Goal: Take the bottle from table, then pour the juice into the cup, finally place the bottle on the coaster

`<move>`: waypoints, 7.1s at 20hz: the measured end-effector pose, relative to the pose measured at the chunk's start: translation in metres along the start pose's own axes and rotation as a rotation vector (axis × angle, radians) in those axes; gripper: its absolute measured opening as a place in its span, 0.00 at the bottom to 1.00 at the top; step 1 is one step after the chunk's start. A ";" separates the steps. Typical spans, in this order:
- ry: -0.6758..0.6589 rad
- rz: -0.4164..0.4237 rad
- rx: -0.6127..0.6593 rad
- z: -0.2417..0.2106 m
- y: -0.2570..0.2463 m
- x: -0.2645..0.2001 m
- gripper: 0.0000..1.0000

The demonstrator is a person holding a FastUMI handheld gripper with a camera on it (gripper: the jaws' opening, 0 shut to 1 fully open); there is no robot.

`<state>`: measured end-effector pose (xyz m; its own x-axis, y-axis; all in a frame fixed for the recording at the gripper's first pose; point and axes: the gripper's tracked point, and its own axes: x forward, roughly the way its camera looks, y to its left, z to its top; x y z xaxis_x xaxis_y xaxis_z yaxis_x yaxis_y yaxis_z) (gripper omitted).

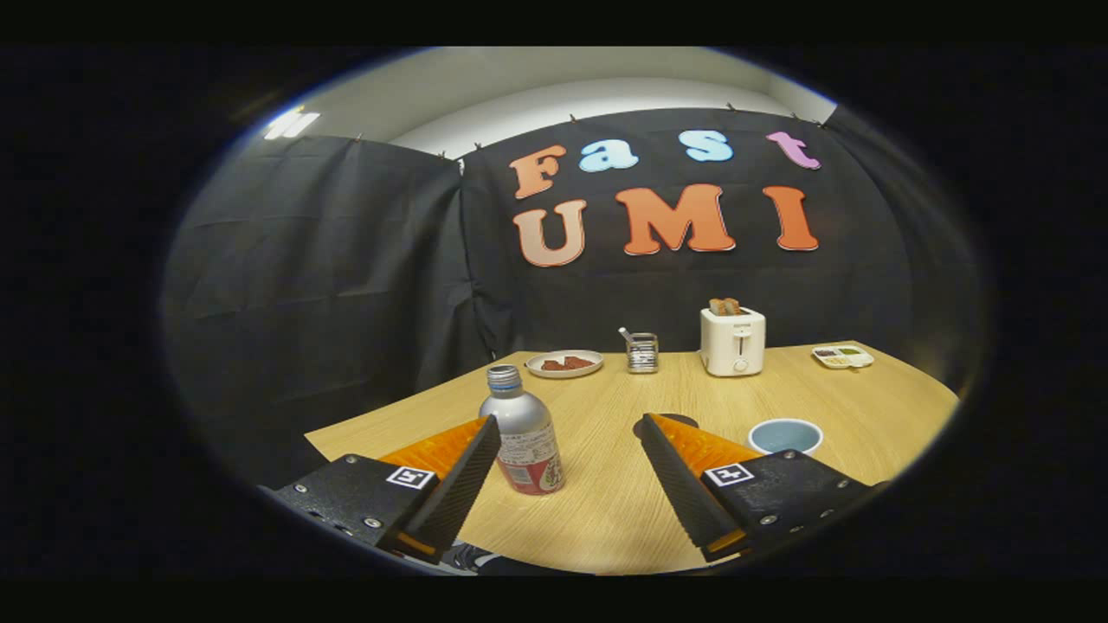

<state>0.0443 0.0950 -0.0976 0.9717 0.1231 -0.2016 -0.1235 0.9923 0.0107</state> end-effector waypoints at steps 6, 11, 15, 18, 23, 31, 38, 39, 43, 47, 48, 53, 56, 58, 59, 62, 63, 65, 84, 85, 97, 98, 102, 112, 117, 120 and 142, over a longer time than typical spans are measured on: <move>0.007 -0.001 -0.022 -0.028 0.017 0.028 0.98; 0.023 0.015 0.028 -0.047 0.035 0.053 0.97; 0.047 0.002 0.045 -0.055 0.041 0.070 0.97; 0.058 -0.005 0.014 -0.061 0.046 0.080 0.97; 0.085 -0.049 -0.016 -0.075 0.044 0.093 0.95; 0.107 -0.059 0.065 -0.079 0.037 0.097 0.80; 0.095 -0.079 0.244 -0.068 0.021 0.079 0.79; 0.096 -0.078 0.282 -0.067 0.019 0.075 0.79; 0.093 -0.099 0.406 -0.065 0.000 0.063 0.79; 0.118 -0.099 0.570 -0.069 -0.012 0.053 0.79; 0.120 -0.096 0.600 -0.068 -0.013 0.051 0.79; 0.137 -0.098 0.729 -0.074 -0.022 0.040 0.79; 0.144 -0.097 0.819 -0.074 -0.030 0.039 0.78; 0.138 -0.097 0.861 -0.072 -0.031 0.036 0.77; 0.137 -0.097 0.877 -0.071 -0.031 0.036 0.77; 0.140 -0.084 0.948 -0.069 -0.029 0.034 0.77; 0.145 -0.072 0.971 -0.070 -0.028 0.035 0.77; 0.182 -0.046 1.028 -0.075 -0.021 0.029 0.77; 0.197 0.102 1.463 -0.053 -0.028 0.019 0.77; 0.209 0.122 1.477 -0.051 -0.025 0.019 0.77; 0.185 0.177 1.612 -0.027 -0.034 0.018 0.77; 0.179 0.180 1.627 -0.026 -0.036 0.017 0.77; 0.173 0.178 1.677 -0.025 -0.042 0.015 0.76; 0.178 0.202 1.748 -0.018 -0.045 0.015 0.77; 0.170 0.222 1.777 -0.011 -0.043 0.016 0.77; 0.157 0.242 1.802 -0.006 -0.045 0.012 0.76; 0.157 0.325 1.934 0.013 -0.045 0.011 0.77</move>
<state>0.0632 0.0522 -0.0879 0.9246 0.3788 -0.0410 0.1906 -0.3666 0.9107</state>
